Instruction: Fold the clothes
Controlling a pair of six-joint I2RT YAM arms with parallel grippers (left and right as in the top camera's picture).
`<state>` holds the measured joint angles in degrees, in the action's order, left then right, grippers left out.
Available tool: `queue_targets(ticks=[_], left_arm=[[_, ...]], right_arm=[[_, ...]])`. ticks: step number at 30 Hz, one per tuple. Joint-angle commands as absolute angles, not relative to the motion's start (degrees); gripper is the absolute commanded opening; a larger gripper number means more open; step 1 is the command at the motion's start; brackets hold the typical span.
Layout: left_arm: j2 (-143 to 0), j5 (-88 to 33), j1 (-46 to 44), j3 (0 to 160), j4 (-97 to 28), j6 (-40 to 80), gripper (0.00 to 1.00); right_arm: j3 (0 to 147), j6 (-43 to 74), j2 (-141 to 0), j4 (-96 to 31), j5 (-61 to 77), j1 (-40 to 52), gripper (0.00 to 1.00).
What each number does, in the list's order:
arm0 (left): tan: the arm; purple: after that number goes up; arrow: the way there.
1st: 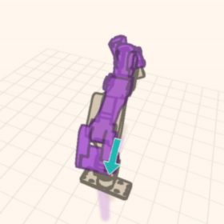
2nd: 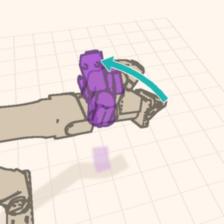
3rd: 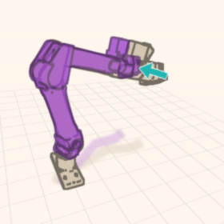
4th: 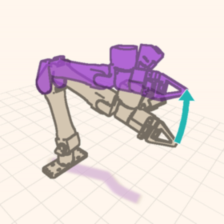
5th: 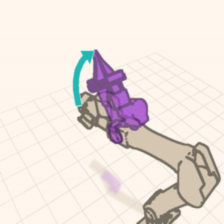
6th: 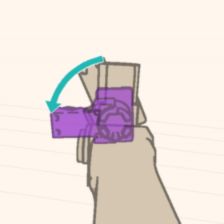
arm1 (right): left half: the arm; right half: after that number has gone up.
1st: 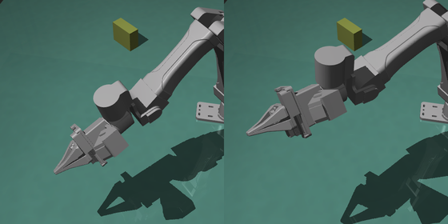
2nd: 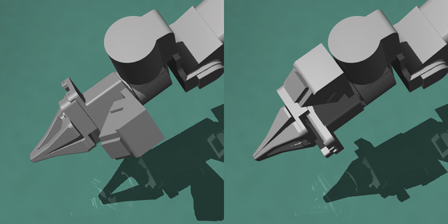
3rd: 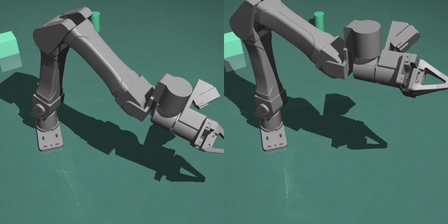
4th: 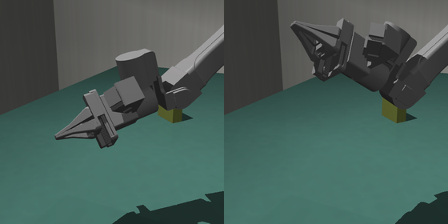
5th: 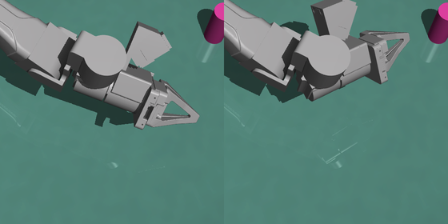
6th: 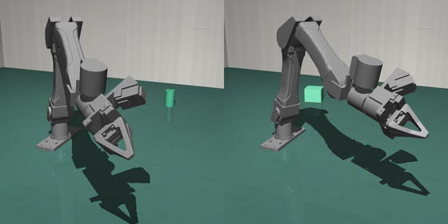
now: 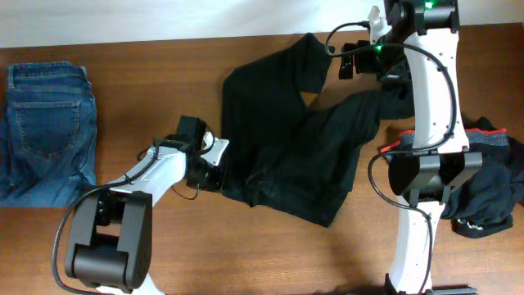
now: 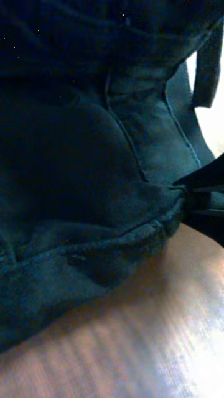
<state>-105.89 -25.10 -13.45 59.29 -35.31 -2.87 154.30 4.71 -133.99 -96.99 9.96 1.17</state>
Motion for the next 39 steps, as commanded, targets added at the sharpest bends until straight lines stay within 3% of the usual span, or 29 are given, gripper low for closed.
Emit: queue_targets(ticks=[1,12,20,21,23,25,29,35,39], left_arm=[[-106.6,-23.9,-13.4,60.3,-31.6,-0.1,0.01],[-106.6,-3.3,-1.0,87.6,-33.4,0.4,0.01],[-107.4,-0.2,5.3,91.7,-27.5,-3.1,0.01],[-107.7,-0.2,5.4,91.7,-27.4,-3.1,0.13],[-108.4,-0.2,5.4,91.7,-27.4,-3.1,0.73],[-108.4,-0.2,5.4,91.7,-28.0,-3.1,0.99],[-108.1,-2.6,5.3,93.3,-33.4,-3.1,0.99],[-108.1,-19.1,3.4,97.2,-52.1,-3.1,0.99],[-108.3,-14.8,-1.7,96.7,-59.3,-3.1,0.99]], right_arm=[[154.8,4.4,-132.5,-97.3,9.2,1.2,0.99],[154.8,4.5,-132.5,-97.3,9.2,1.2,0.99],[154.8,4.5,-132.5,-97.3,9.5,1.2,0.99],[154.8,4.5,-132.5,-97.3,9.5,1.2,0.99],[154.8,4.5,-132.5,-97.3,9.5,1.2,0.99],[154.8,4.5,-132.5,-97.3,9.4,1.2,0.98],[154.8,4.4,-132.5,-96.8,9.3,1.2,0.99],[154.8,4.4,-132.5,-95.2,7.0,1.1,0.99],[154.8,4.4,-132.5,-94.9,7.0,1.1,0.99]])
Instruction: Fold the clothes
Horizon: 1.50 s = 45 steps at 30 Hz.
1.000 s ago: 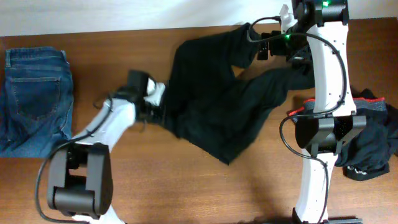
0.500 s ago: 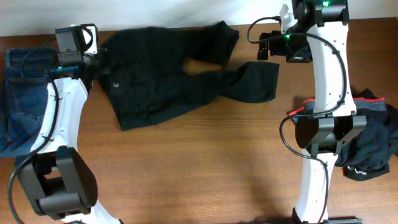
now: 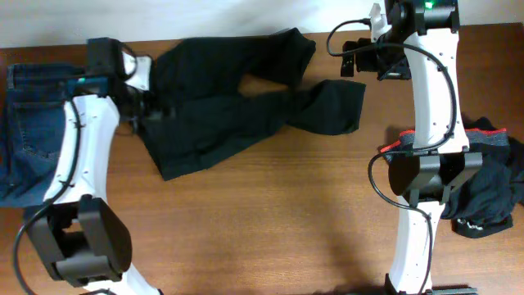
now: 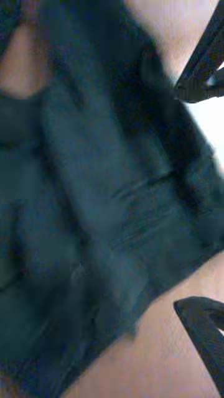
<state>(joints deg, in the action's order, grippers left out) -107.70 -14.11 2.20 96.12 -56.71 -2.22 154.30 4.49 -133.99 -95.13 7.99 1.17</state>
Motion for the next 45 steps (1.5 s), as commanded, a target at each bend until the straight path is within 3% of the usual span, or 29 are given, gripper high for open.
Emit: queue_targets(ticks=[1,5,10,20,28,31,33,36,38,41,45], left_arm=[[-108.3,-13.5,-2.6,96.6,-60.1,-3.1,0.99],[-109.2,-10.5,-6.9,96.4,-62.1,-3.1,0.95],[-111.8,-9.1,-10.0,96.0,-64.4,-3.1,0.82],[-118.1,-6.2,-11.0,95.1,-68.2,-3.7,0.61],[-118.1,-6.2,-13.8,91.9,-68.5,-4.4,0.60],[-118.1,-6.2,-14.8,91.0,-68.1,-4.4,0.51],[-118.1,-6.2,-15.0,90.8,-68.0,-4.4,0.33],[-118.1,-6.2,-15.0,90.7,-68.2,-4.4,0.25],[-118.1,-6.2,-15.0,90.1,-68.1,-4.4,0.22],[-118.1,-6.2,-15.0,87.6,-67.1,-4.3,0.17],[-118.1,-6.2,-15.0,83.6,-63.3,-2.6,0.14]], right_arm=[[154.8,4.4,-132.5,-94.9,7.0,1.1,0.99],[154.7,3.2,-132.5,-95.0,6.9,1.1,0.99],[152.8,3.2,-132.6,-94.1,6.6,0.6,0.99],[137.0,3.2,-132.9,-85.6,14.2,-5.0,0.99],[124.0,-6.3,-132.9,-76.7,24.6,-6.8,0.99],[121.9,-8.8,-132.9,-75.7,27.3,-6.8,0.99],[121.8,-8.9,-132.9,-75.4,27.2,-6.8,0.92],[121.8,-9.3,-132.9,-75.2,27.2,-6.8,0.83],[121.8,-9.5,-132.9,-75.2,27.3,-6.8,0.76],[121.8,-9.7,-132.9,-75.2,27.2,-6.8,0.56],[121.8,-9.6,-132.9,-75.2,27.2,-6.8,0.55]])
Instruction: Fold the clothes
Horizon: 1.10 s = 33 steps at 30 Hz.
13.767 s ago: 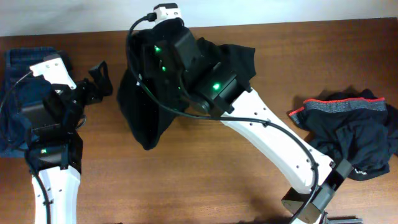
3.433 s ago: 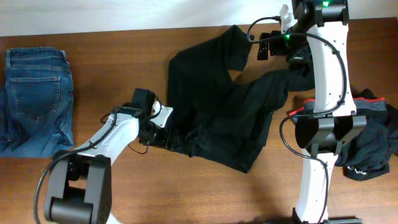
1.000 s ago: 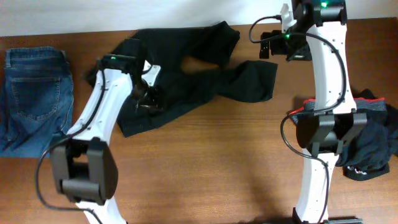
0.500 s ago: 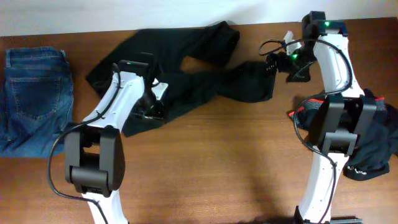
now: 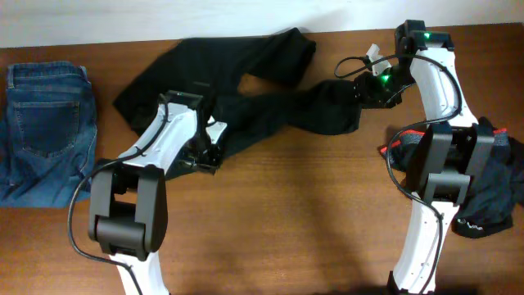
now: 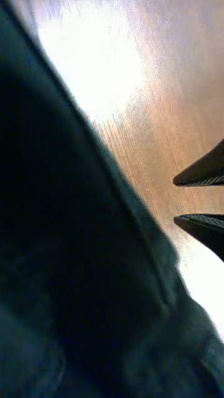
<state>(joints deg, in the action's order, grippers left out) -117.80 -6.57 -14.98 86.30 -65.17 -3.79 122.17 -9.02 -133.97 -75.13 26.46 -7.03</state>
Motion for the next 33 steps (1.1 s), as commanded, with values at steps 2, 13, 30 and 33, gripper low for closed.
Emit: queue_targets(ticks=[2,13,30,33], left_arm=[[-118.1,-6.1,-15.0,82.5,-61.7,-2.2,0.10],[-118.0,-2.5,-15.0,82.8,-58.3,-0.4,0.42],[-100.1,-2.6,-17.3,83.4,-56.8,-12.9,0.76],[-101.2,-2.7,-18.5,82.7,-56.7,-17.8,0.76]], right_arm=[[121.8,-9.7,-132.9,-75.5,27.2,-6.7,0.54],[121.8,-10.2,-132.9,-76.1,27.2,-6.7,0.60],[121.8,-10.3,-132.9,-76.0,27.2,-6.7,0.67],[121.8,-10.3,-132.9,-76.1,27.2,-6.7,0.67]])
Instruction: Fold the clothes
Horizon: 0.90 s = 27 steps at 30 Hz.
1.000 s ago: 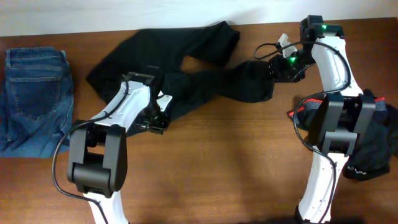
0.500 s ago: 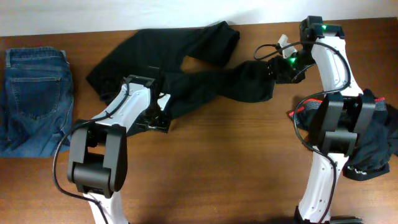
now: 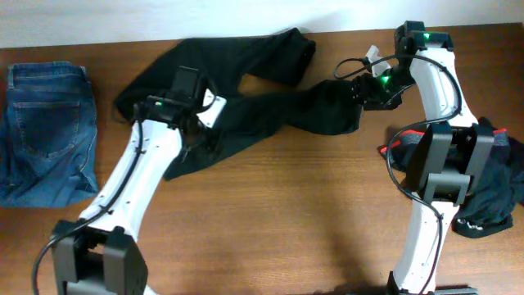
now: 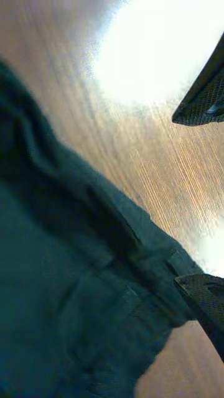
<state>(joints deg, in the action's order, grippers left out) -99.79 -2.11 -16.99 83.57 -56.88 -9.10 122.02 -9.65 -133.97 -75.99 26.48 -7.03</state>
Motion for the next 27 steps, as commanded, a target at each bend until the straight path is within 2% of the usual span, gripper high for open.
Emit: queue_targets(ticks=[1,8,19,22,23,25,27], left_arm=[[-101.6,-2.7,-18.8,82.5,-56.5,-19.1,0.76],[-106.5,-2.5,-19.0,82.5,-55.3,-24.4,0.76],[-113.6,0.3,-19.0,82.5,-49.3,-25.5,0.75],[-114.9,0.3,-18.7,82.4,-49.5,-25.6,0.72],[-115.4,0.3,-18.6,82.4,-49.8,-25.6,0.67],[-116.4,0.3,-18.5,82.4,-50.4,-25.3,0.49],[-117.1,0.3,-18.4,82.4,-51.3,-24.9,0.12]], right_arm=[[121.8,-10.3,-132.9,-76.1,27.2,-6.7,0.67],[121.8,-10.7,-132.9,-76.0,27.2,-6.7,0.67],[121.8,-11.6,-132.9,-76.1,27.2,-6.7,0.67],[121.8,-11.6,-132.9,-76.0,27.2,-6.7,0.67],[121.8,-11.6,-132.9,-76.0,27.2,-6.7,0.67],[121.8,-11.6,-132.9,-76.0,27.2,-6.7,0.63],[121.8,-11.6,-132.9,-76.0,27.2,-6.7,0.48]])
